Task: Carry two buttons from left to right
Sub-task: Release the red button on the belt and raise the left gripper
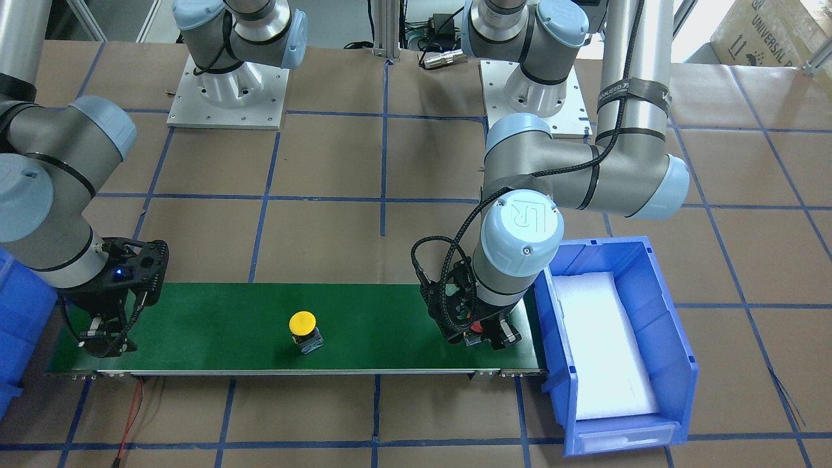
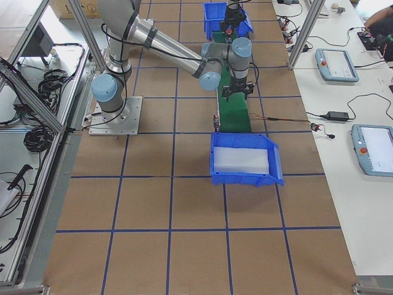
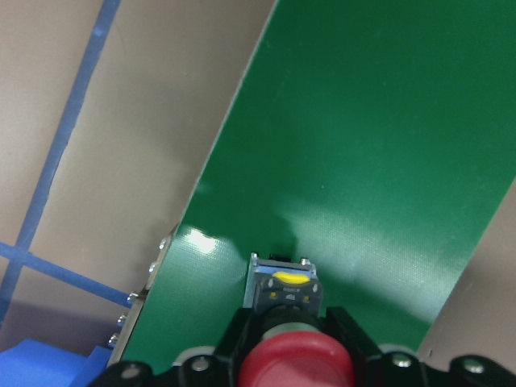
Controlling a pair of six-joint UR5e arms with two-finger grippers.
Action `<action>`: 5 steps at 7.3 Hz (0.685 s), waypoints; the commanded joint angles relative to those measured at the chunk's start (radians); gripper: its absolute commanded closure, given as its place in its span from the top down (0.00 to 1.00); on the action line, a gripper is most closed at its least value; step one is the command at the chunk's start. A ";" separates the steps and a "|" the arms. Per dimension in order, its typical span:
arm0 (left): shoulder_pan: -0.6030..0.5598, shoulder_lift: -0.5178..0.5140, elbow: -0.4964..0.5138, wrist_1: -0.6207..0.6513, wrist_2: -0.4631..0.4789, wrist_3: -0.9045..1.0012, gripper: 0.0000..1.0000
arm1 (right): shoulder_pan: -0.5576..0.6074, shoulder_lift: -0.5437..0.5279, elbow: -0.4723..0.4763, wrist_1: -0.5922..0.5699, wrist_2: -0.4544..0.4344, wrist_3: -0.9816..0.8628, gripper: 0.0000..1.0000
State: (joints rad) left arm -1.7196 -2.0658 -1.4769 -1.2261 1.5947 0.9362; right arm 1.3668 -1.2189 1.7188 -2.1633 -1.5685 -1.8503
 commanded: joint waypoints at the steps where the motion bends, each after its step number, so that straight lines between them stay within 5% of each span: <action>1: -0.002 0.000 0.003 0.000 -0.009 -0.082 0.92 | 0.000 -0.002 0.004 0.002 -0.001 0.003 0.98; 5: 0.009 0.114 0.006 -0.056 -0.012 -0.280 0.92 | 0.000 -0.004 0.004 0.002 0.001 0.003 0.98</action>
State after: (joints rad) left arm -1.7214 -2.0004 -1.4618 -1.2678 1.5850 0.7664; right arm 1.3668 -1.2222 1.7226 -2.1614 -1.5678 -1.8471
